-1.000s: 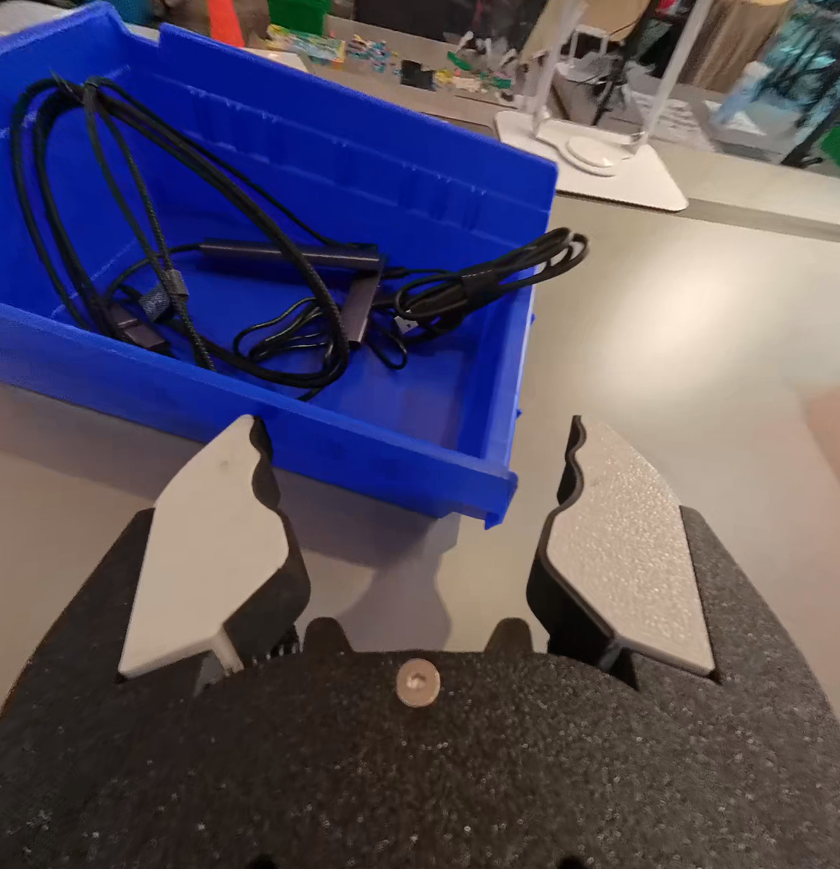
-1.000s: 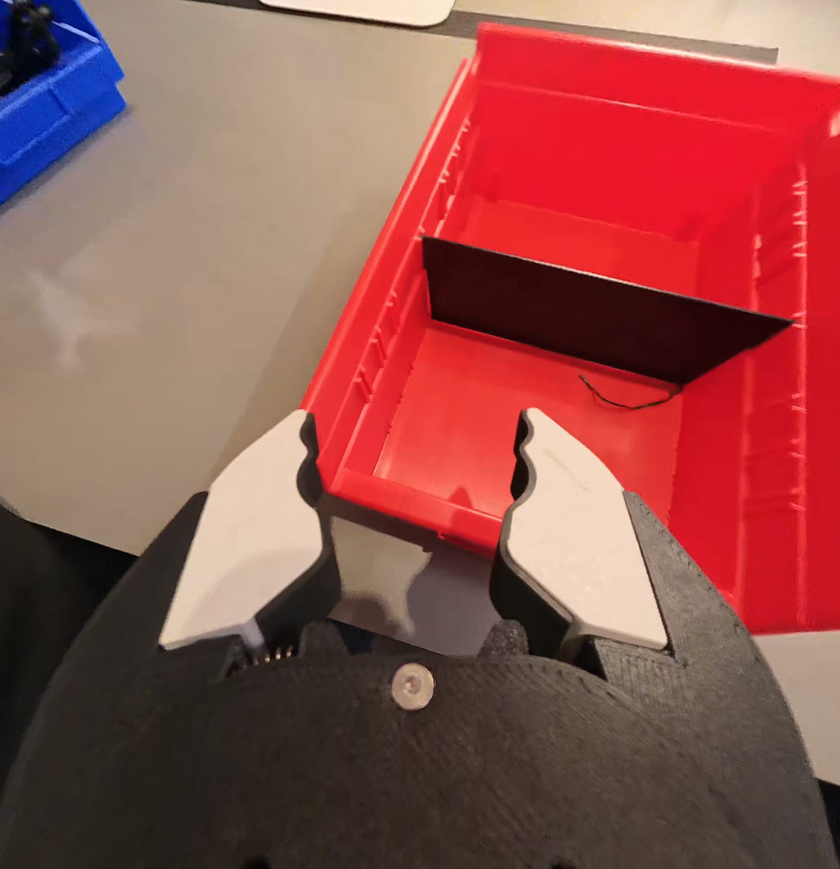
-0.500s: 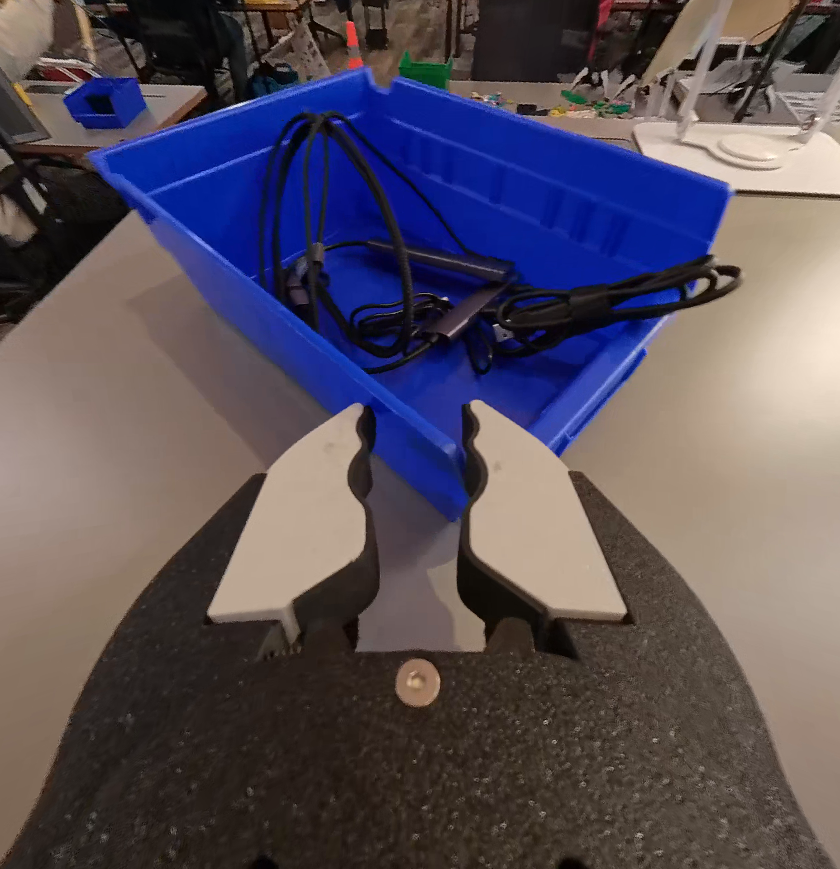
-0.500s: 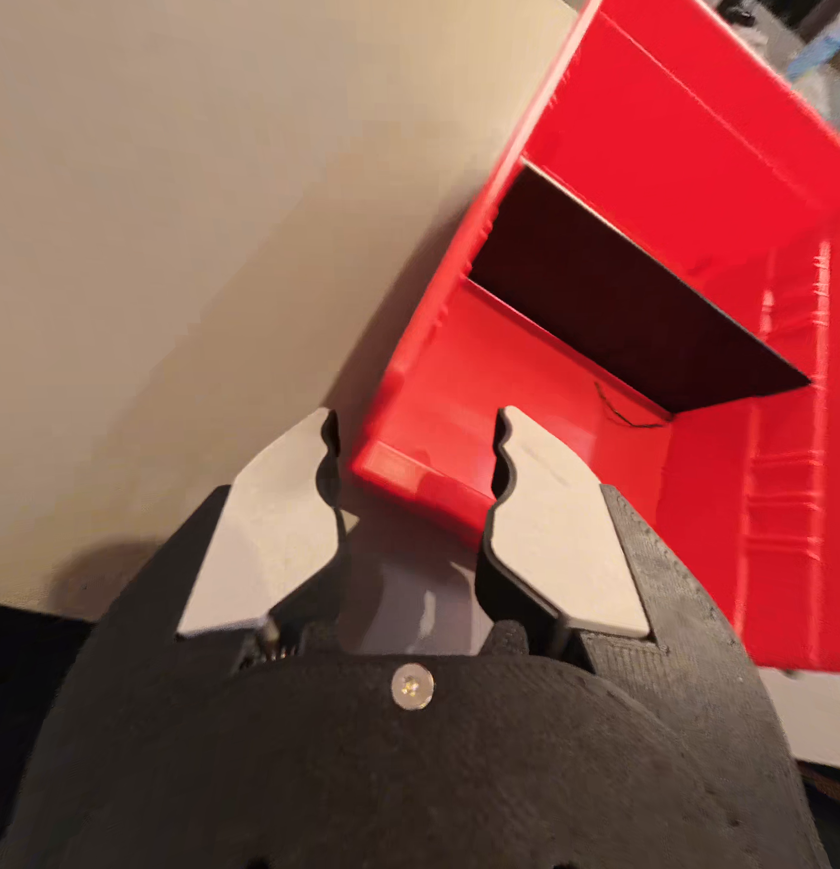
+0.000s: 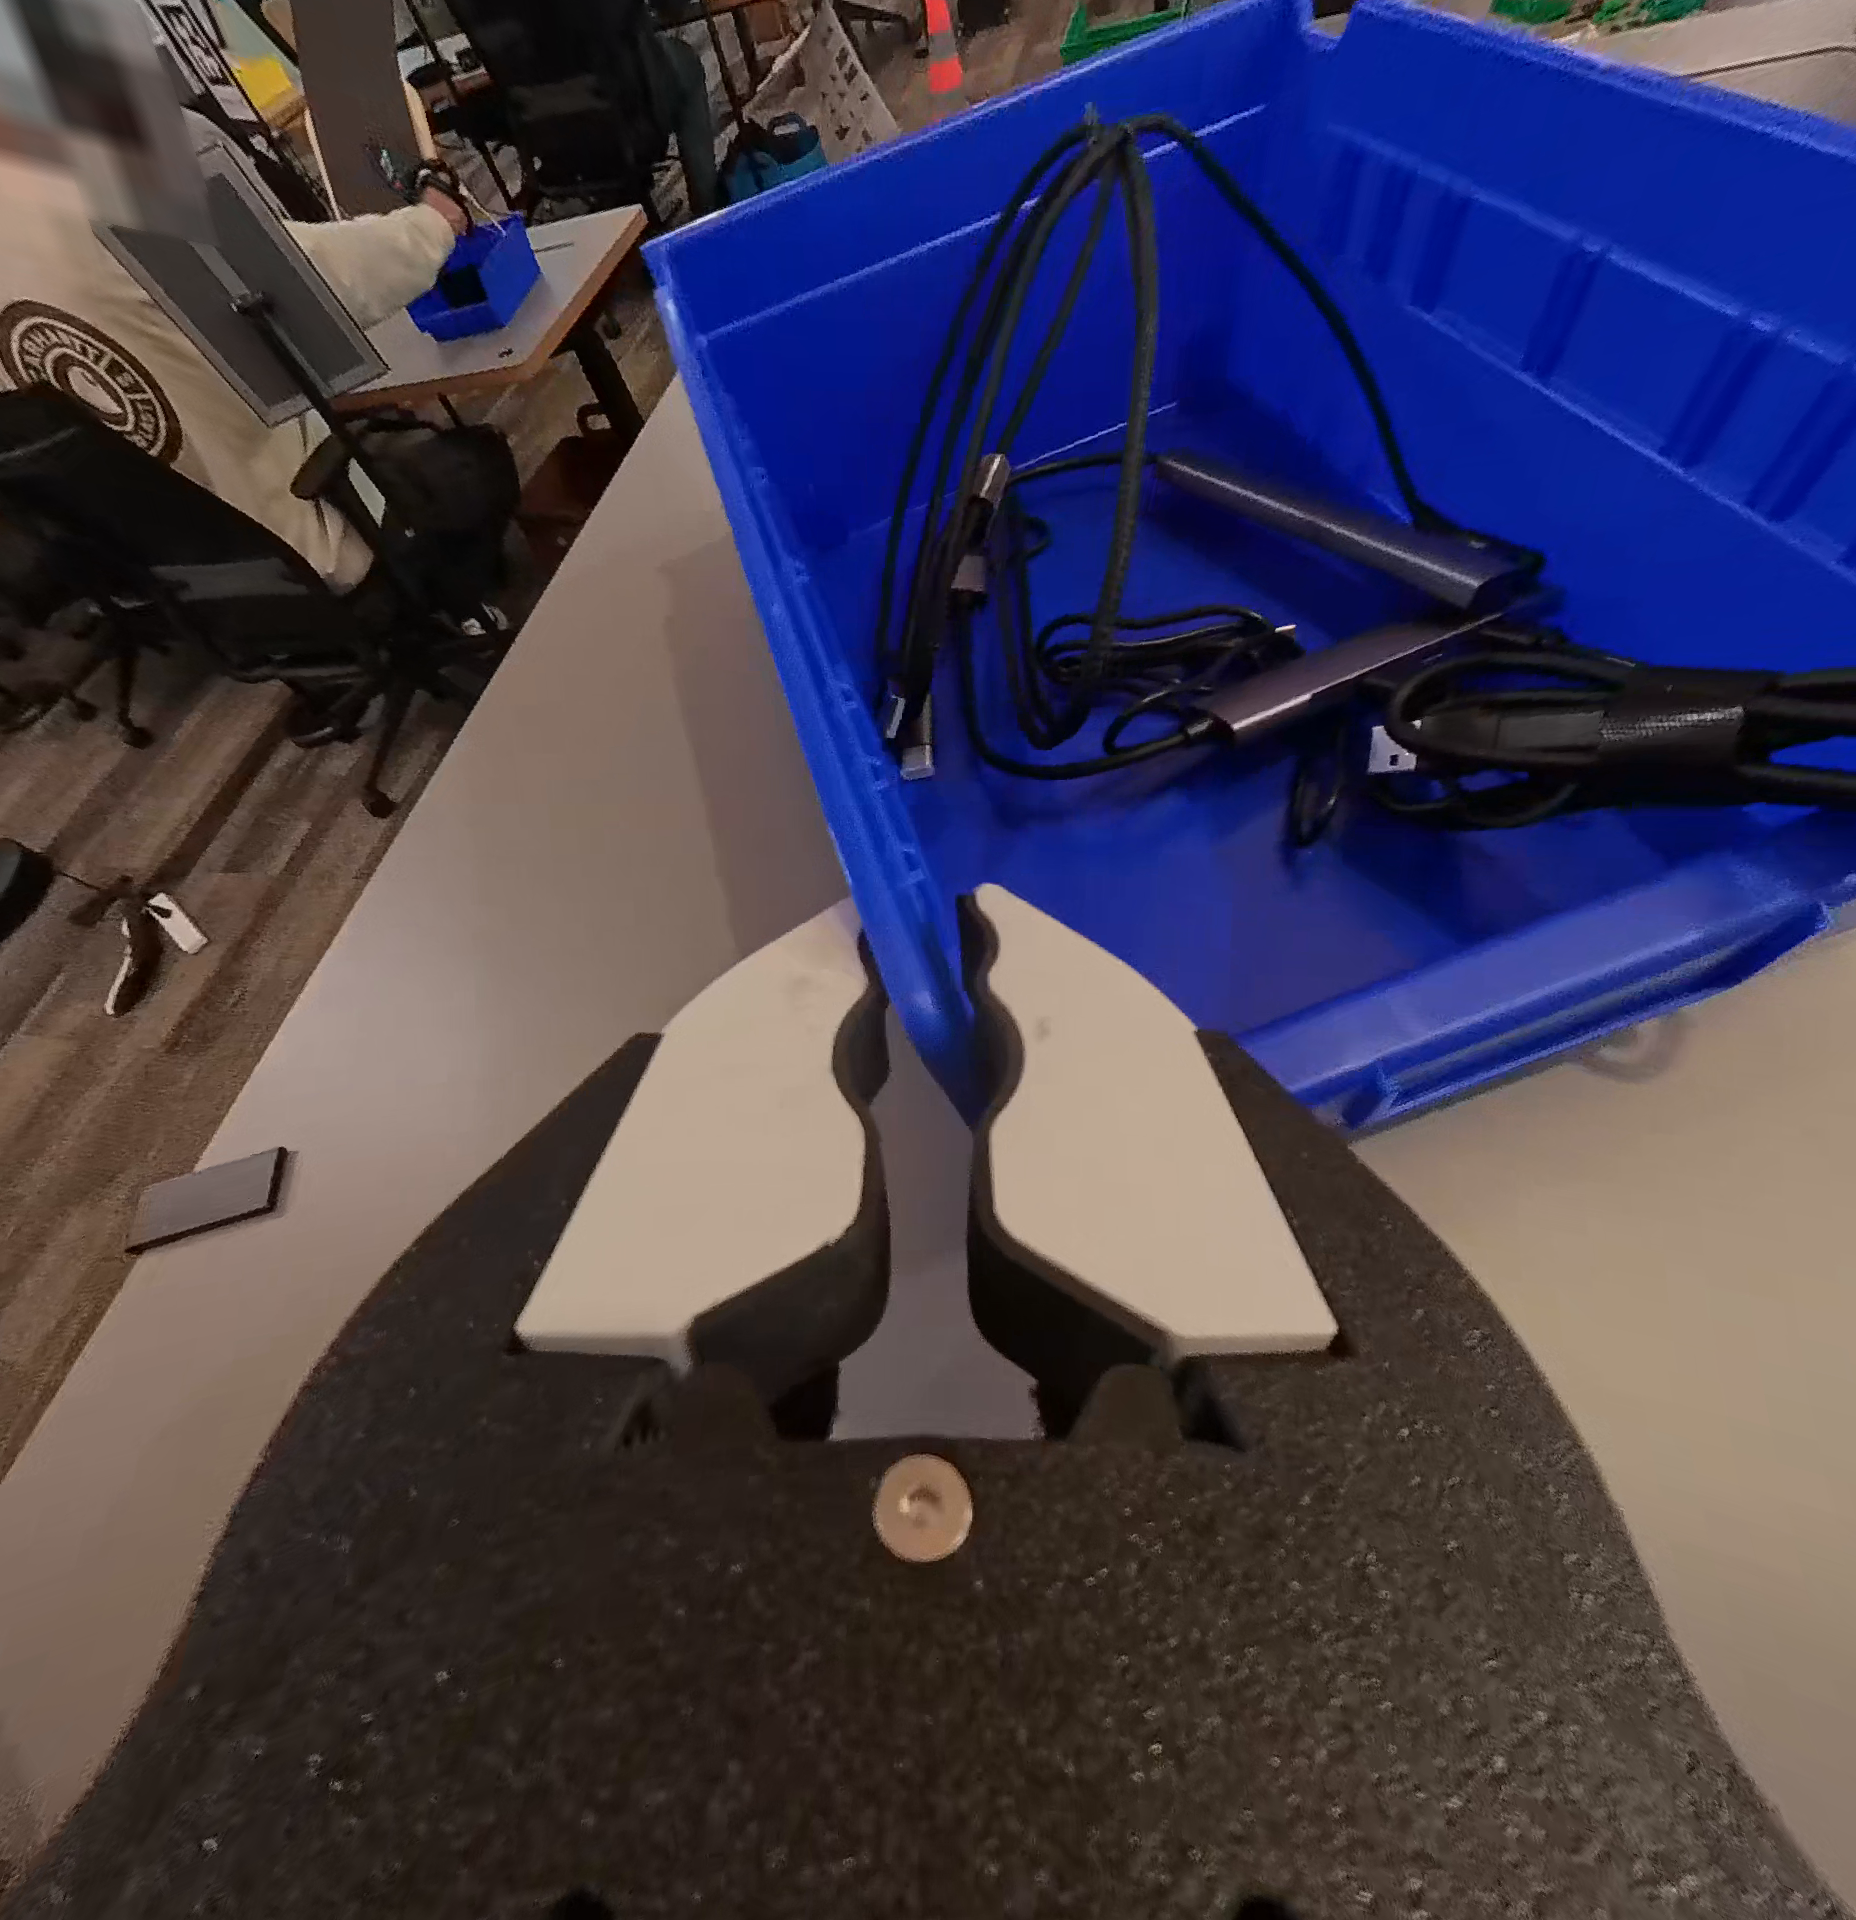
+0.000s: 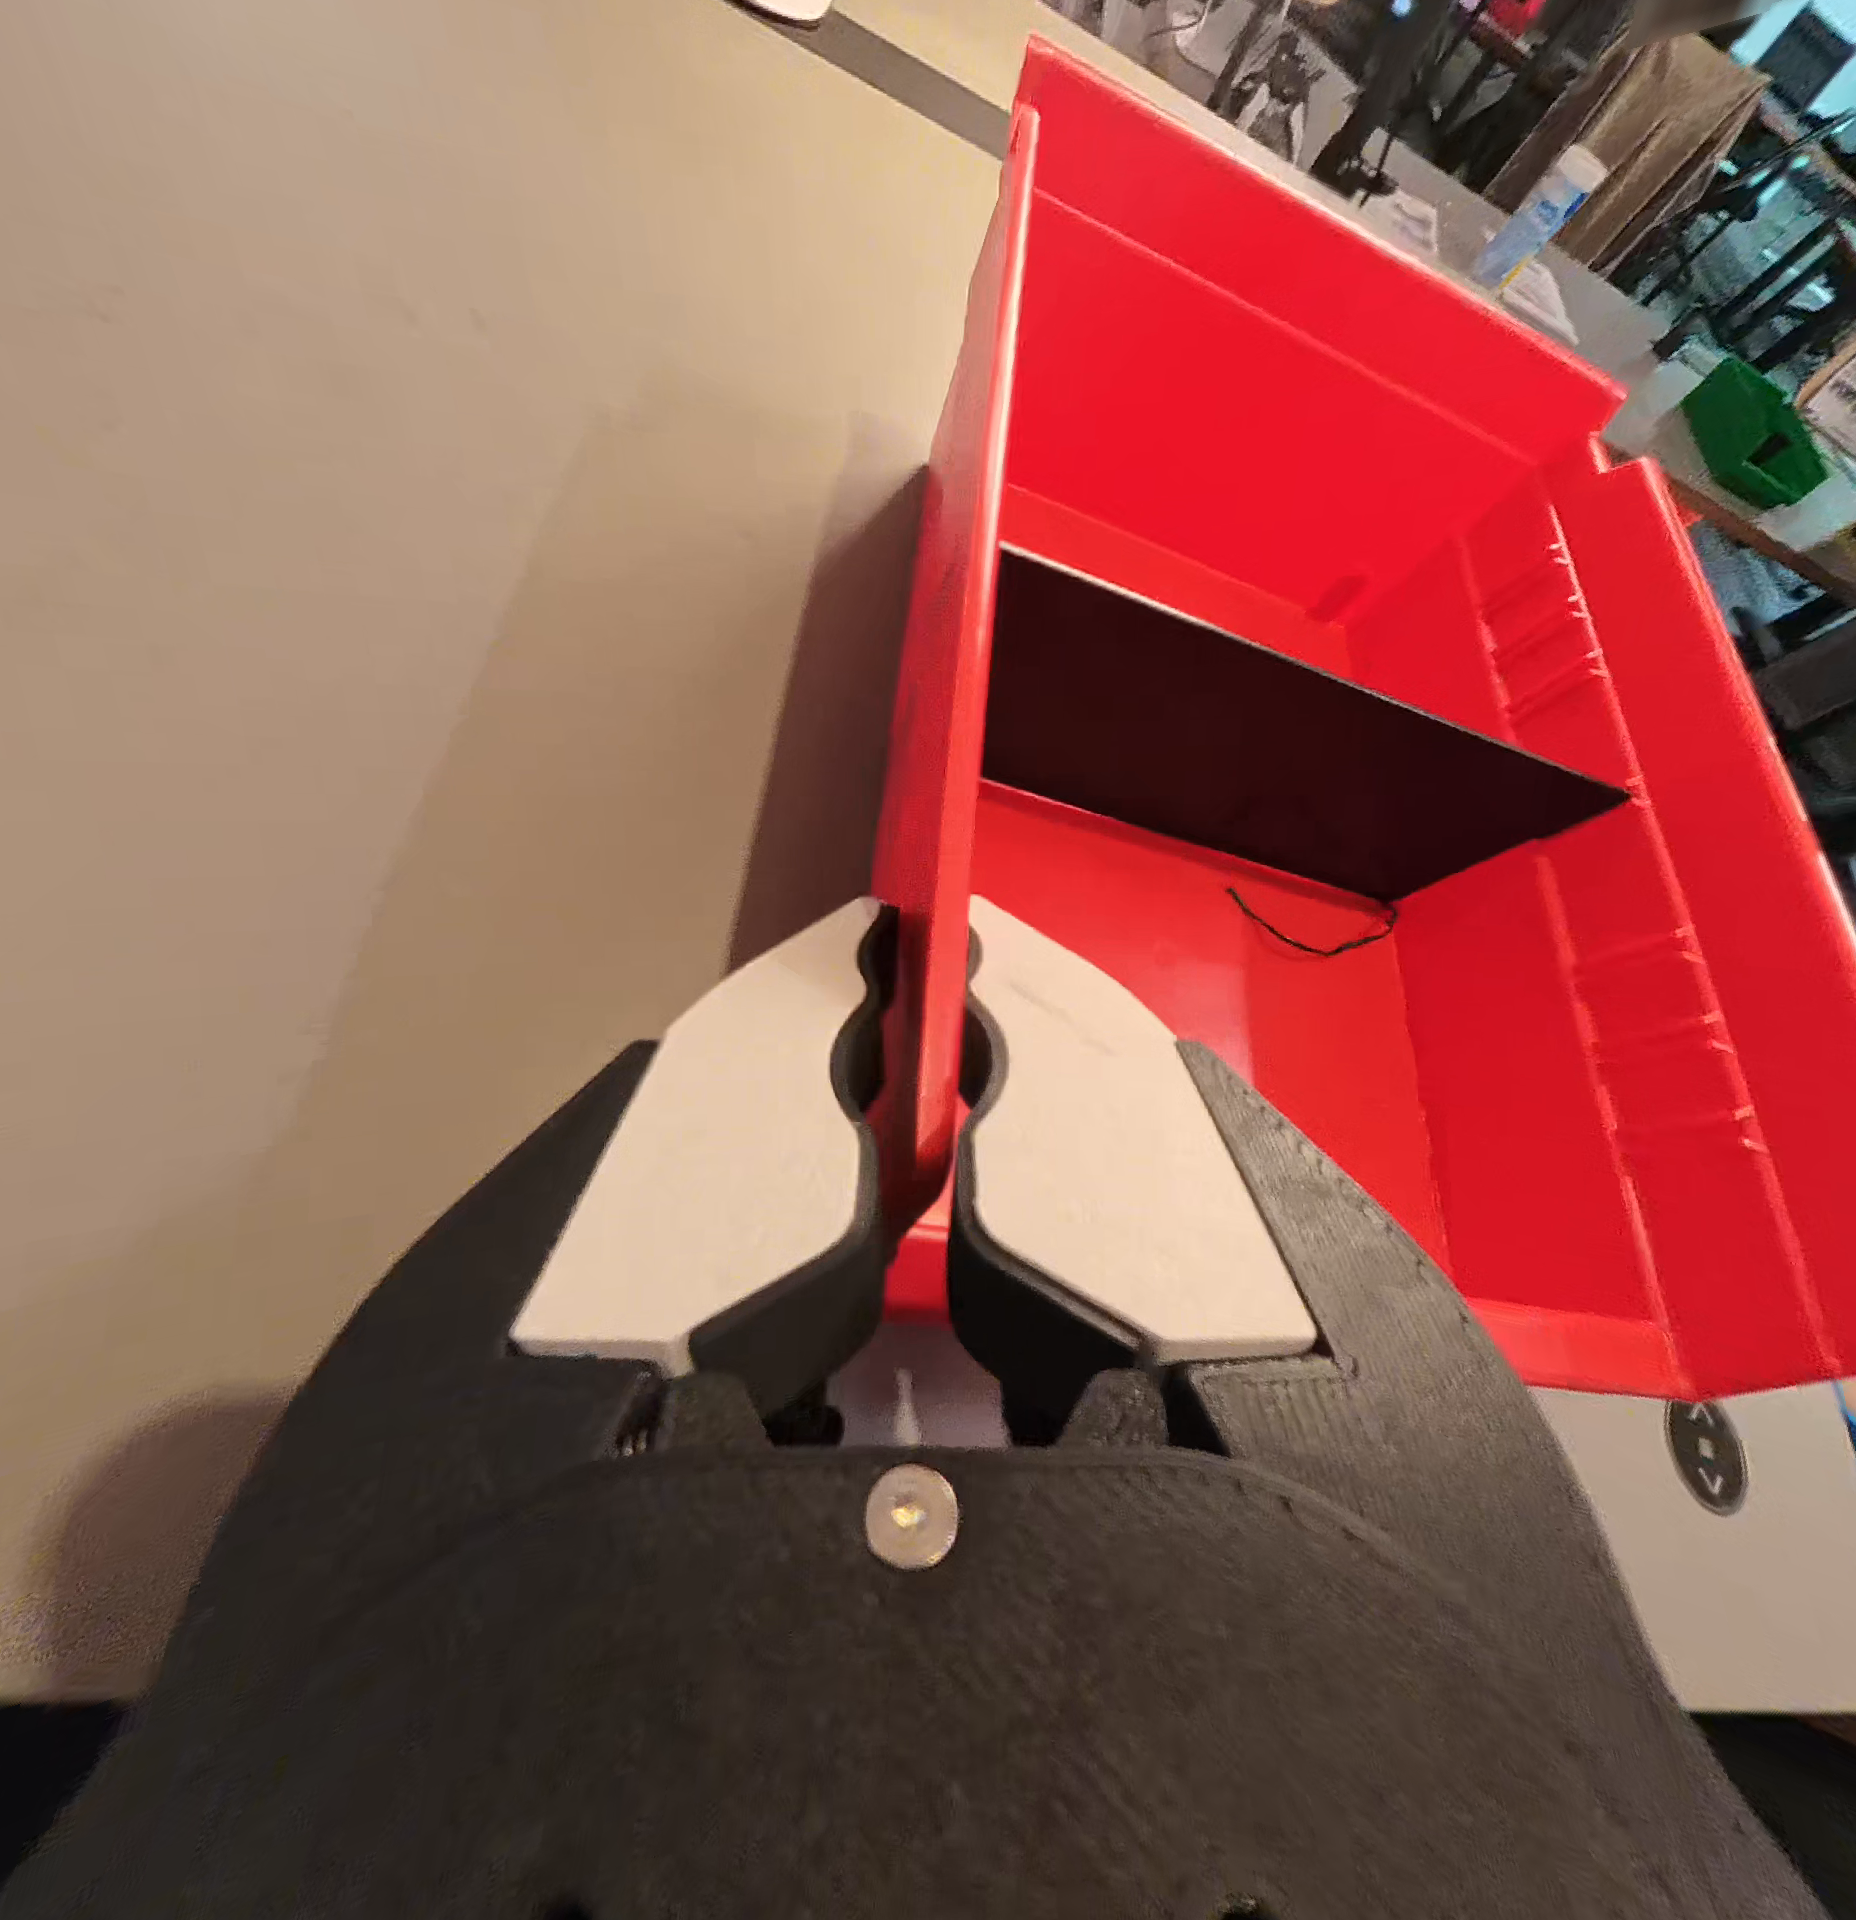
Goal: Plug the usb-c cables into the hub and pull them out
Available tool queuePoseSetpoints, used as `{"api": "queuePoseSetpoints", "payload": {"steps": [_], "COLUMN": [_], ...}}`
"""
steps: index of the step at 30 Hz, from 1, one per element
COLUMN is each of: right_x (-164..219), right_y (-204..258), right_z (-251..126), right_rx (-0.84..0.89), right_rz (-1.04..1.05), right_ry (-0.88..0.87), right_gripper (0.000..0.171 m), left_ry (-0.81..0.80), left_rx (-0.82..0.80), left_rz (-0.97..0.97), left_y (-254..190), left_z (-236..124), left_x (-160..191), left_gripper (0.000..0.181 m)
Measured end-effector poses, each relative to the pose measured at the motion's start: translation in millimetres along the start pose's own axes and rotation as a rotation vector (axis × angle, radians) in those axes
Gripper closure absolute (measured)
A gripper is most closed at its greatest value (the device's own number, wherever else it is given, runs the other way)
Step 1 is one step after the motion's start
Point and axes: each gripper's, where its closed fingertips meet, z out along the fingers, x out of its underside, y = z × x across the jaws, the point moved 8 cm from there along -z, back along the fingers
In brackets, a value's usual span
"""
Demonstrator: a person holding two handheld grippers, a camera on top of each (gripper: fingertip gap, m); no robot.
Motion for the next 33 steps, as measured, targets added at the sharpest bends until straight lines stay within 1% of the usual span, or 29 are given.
{"api": "queuePoseSetpoints", "payload": {"steps": [4,9,14,17,21,26,30,33], "right_x": [-4,-2,-1,-3,-7,-12,-11,-11], "right_y": [-12,-41,-69,-86,-106,-119,-123,-128], "right_z": [14,29,45,57,74,89,94,98], "right_rx": [0.017,0.031,0.034,0.035,0.041,0.065,0.098,0.109], "right_rz": [0.031,0.066,0.056,0.03,0.02,0.042,0.069,0.098], "right_ry": [-0.005,0.006,0.021,0.032,0.051,0.072,0.058,0.049], "right_gripper": [0.164,0.164,0.164,0.164,0.164,0.164,0.164,0.164], "left_ry": [0.025,0.046,0.059,0.052,0.048,0.052,0.059,0.064], "left_rx": [-0.009,0.004,0.025,0.066,0.103,0.161,0.2,0.224], "left_rz": [0.019,-0.037,-0.022,0.064,0.143,0.171,0.171,0.108], "left_y": [20,50,82,98,113,138,154,161], "left_z": [7,8,8,12,25,46,61,70], "left_x": [-1,2,6,7,2,-8,-11,-9], "left_gripper": [0.173,0.175,0.175,0.175,0.174,0.174,0.174,0.175]}}
